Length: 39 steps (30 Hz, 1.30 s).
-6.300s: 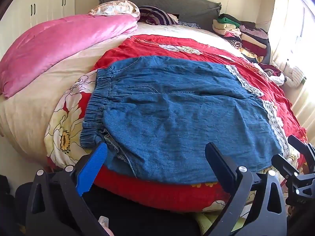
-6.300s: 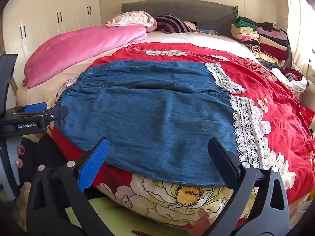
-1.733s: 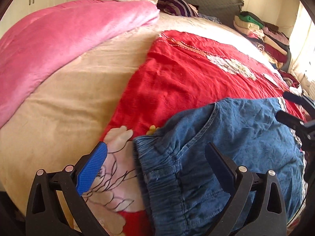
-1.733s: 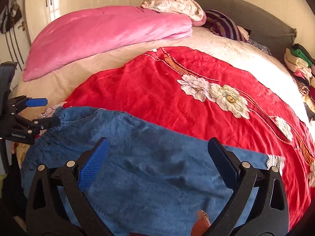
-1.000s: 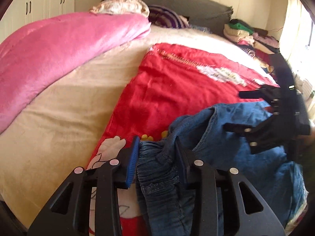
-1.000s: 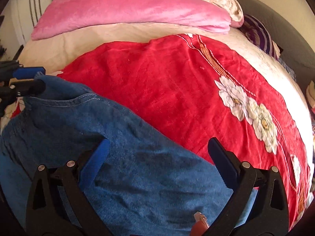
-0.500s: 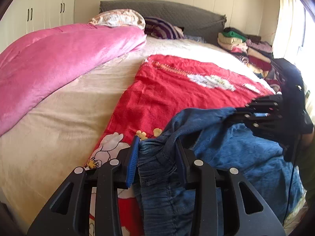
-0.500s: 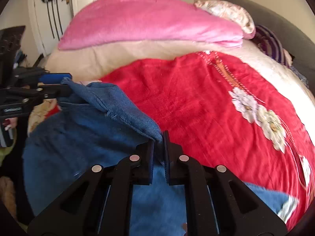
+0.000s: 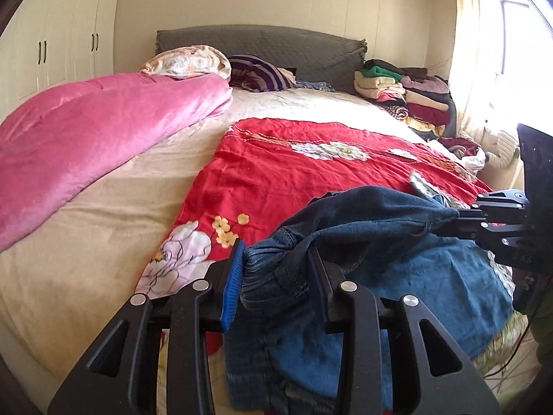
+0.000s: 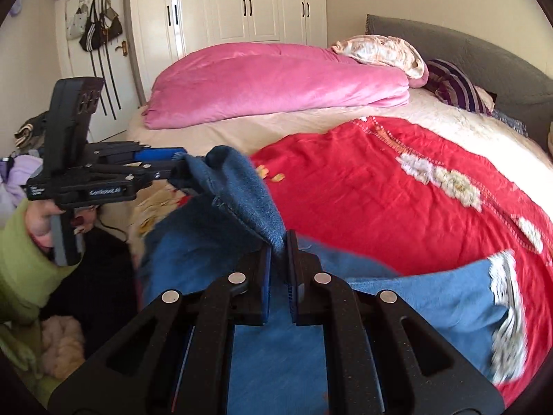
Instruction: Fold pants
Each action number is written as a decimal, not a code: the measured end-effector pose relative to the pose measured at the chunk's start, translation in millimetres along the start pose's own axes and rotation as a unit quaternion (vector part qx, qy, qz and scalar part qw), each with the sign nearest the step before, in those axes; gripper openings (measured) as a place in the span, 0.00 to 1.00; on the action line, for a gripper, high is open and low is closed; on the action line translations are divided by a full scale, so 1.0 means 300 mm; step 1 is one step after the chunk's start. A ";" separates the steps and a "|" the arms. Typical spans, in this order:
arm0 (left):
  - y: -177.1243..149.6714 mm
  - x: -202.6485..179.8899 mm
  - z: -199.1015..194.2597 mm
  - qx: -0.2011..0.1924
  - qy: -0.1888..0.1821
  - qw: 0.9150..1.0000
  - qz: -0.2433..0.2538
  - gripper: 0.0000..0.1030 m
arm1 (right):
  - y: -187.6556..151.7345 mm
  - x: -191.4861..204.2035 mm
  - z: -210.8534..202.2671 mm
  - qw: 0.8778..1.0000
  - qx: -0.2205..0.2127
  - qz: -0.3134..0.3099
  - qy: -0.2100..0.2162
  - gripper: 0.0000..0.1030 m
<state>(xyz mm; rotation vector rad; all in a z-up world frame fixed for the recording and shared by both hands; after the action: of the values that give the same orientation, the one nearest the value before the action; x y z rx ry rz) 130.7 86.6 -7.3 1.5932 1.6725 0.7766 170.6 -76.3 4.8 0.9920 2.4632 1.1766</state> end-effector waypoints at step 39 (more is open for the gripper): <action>-0.177 -0.014 -0.151 0.058 -0.014 0.998 -0.012 0.43 | -0.370 0.356 0.121 0.990 0.124 -0.026 0.059 0.07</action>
<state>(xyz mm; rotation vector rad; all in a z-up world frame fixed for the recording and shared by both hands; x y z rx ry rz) 62.9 80.4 -23.5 1.6531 1.7403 0.6518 55.6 -32.9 -94.9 0.9357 2.7622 0.9553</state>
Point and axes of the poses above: each gripper's, at about its wrist camera, not at the fingertips, and z roughly the way its jaws point, x to its left, y to its top, the point moved 7 cm from there along z, roughly the way its jaws point, and after that the axes turned 1 degree about y, right-handed, at the moved point
